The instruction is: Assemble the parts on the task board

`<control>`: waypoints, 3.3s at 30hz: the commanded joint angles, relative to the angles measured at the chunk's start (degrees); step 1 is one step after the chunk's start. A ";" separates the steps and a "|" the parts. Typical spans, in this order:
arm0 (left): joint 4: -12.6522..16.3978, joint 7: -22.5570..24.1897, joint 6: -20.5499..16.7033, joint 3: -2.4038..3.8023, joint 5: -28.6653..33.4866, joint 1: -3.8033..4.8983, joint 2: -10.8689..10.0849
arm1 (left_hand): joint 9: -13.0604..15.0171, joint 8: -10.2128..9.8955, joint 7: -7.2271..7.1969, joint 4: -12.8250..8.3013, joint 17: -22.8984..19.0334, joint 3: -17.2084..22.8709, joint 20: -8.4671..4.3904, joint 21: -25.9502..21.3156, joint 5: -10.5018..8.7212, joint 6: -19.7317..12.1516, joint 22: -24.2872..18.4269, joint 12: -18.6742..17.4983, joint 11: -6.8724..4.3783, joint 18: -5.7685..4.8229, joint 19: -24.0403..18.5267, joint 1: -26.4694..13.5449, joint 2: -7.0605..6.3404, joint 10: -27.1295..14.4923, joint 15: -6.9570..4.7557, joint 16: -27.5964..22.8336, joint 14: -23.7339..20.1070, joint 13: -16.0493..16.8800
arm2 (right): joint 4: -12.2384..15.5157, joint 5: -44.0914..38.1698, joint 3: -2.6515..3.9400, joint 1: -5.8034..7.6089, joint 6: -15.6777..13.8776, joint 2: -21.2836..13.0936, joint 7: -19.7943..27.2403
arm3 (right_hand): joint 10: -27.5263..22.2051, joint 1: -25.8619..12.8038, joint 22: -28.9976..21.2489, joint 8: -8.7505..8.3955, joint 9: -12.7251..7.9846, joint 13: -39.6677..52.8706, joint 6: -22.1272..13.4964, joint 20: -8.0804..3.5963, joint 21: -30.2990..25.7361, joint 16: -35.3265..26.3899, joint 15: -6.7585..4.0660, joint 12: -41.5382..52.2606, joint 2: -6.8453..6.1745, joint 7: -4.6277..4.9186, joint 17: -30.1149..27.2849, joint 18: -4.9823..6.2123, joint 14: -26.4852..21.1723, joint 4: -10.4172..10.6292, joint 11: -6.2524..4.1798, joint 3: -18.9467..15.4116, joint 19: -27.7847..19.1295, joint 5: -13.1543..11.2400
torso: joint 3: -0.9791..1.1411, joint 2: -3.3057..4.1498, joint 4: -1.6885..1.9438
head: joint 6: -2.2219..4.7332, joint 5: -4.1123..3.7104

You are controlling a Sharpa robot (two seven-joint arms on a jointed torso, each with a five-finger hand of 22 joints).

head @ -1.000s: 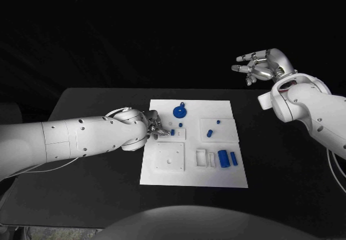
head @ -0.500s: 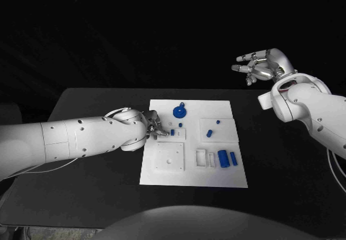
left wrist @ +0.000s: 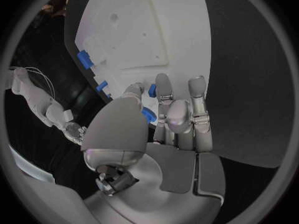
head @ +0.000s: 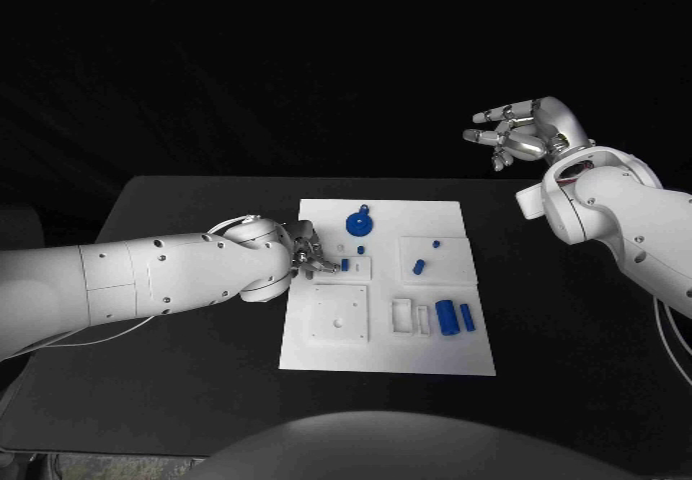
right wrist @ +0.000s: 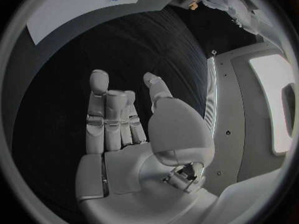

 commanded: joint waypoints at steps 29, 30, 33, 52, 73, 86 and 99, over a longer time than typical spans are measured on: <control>3.27 -0.36 0.60 3.94 0.43 0.15 -2.19 | -0.12 0.48 0.58 0.61 -0.32 0.85 -0.06 -0.36 -6.44 -0.52 0.89 0.44 0.18 -0.98 0.36 -3.93 -1.78 -0.53 0.07 -0.51 -0.37 -0.04 | -0.49 -0.34 0.03 0.00 0.44 0.18 0.16 | -0.20 -0.07 1.00 -0.17 -0.06 -0.22 -0.13 0.17 -0.32 0.04 -0.24 0.05 -0.44 0.07 -0.06 0.82 -0.19 1.25 -0.14 -0.18 1.78 1.21 | 0.06 -0.03 0.01 | 0.00 -0.09; 3.34 -0.43 0.40 4.33 0.27 0.25 -2.29 | -0.16 0.45 0.59 0.63 -0.37 0.89 -0.06 -0.36 -6.49 -0.57 0.89 0.43 0.17 -0.99 0.37 -4.08 -1.81 -0.56 0.07 -0.54 -0.39 -0.04 | -0.52 -0.34 0.03 0.00 0.44 0.19 0.16 | -0.20 -0.07 1.00 -0.17 -0.06 -0.22 -0.13 0.17 -0.32 0.04 -0.24 0.05 -0.44 0.07 -0.06 0.82 -0.19 1.25 -0.14 -0.18 1.78 1.21 | 0.08 -0.02 -0.01 | 0.00 -0.09; 3.37 -0.02 -0.38 5.14 -0.01 0.73 -2.45 | -1.07 -0.66 0.96 0.66 -1.26 1.52 -0.07 -0.50 -6.34 -1.31 0.83 0.28 0.28 -1.04 0.26 -4.89 -1.12 -1.07 0.15 -1.14 -0.72 -0.10 | -0.60 -0.32 0.03 0.00 0.45 0.21 0.18 | -0.18 -0.10 1.03 -0.17 -0.06 -0.22 -0.12 0.17 -0.18 0.04 -0.24 0.06 -0.48 0.06 -0.06 0.81 -0.18 1.42 -0.14 -0.24 1.81 1.29 | 0.06 0.01 -0.06 | 0.00 -0.13; -6.83 35.67 -2.23 4.34 -3.36 3.46 5.88 | -37.87 -33.88 7.15 -24.05 -20.45 10.05 5.76 -11.78 -26.08 8.12 -2.12 -28.58 7.64 1.72 -9.27 18.51 5.57 -10.81 6.18 -24.62 -12.30 -17.35 | -4.16 3.89 0.01 0.01 0.05 1.00 3.08 | 3.49 0.55 -21.62 -0.26 -0.13 -31.28 0.53 2.33 -10.72 -23.67 1.83 -31.10 -0.64 0.65 -17.88 -1.19 -6.22 -0.70 1.21 7.42 -8.17 -2.62 | -0.01 0.07 -0.15 | 1.62 -0.80; -13.59 37.60 2.88 0.18 -20.44 3.15 11.08 | -38.42 -35.47 7.02 -23.18 -25.22 9.03 6.13 -12.43 -27.29 6.59 0.86 -28.85 9.22 2.47 -3.55 15.43 0.92 -18.84 6.32 -14.02 -9.60 -17.39 | -4.88 9.34 0.01 0.02 1.12 1.43 8.26 | 1.98 -2.58 -67.91 -0.19 -0.17 -47.57 0.11 9.91 -10.35 -50.65 8.38 -53.31 -2.29 2.46 -49.78 -1.58 -9.50 -3.98 6.29 20.97 -22.74 -2.28 | 0.07 0.07 -0.05 | 2.03 -1.13; -15.99 37.38 3.82 0.11 -21.62 2.04 11.65 | -38.43 -35.49 7.12 -22.26 -29.92 10.71 6.14 -10.65 -25.62 7.49 1.25 -28.87 9.21 2.81 -3.36 15.97 0.95 -18.20 6.37 -8.87 -10.33 -17.41 | -5.80 14.29 0.00 0.02 0.66 1.86 11.71 | -2.34 -0.56 -71.22 -0.46 -0.55 -47.62 -5.57 13.20 -10.37 -50.77 10.63 -53.52 -1.85 3.10 -50.12 -0.60 -16.60 -5.75 7.83 22.53 -29.53 -2.58 | 0.02 0.17 -0.09 | 2.02 -1.14; -17.81 37.29 2.88 0.11 -21.69 1.33 12.23 | -38.52 -35.53 7.01 -23.46 -31.26 15.95 5.43 -7.82 -22.39 7.10 1.35 -28.95 8.93 2.79 -3.90 15.01 1.57 -18.57 5.57 -7.84 -9.51 -17.47 | -5.69 14.76 0.00 0.02 0.38 1.86 11.70 | -2.76 -0.60 -71.22 -0.53 -0.62 -47.62 -7.10 13.27 -10.37 -50.78 11.19 -53.53 -2.10 3.50 -50.13 -0.71 -16.90 -5.37 8.19 21.16 -29.93 -1.91 | 0.09 -0.01 -0.05 | 1.73 -1.37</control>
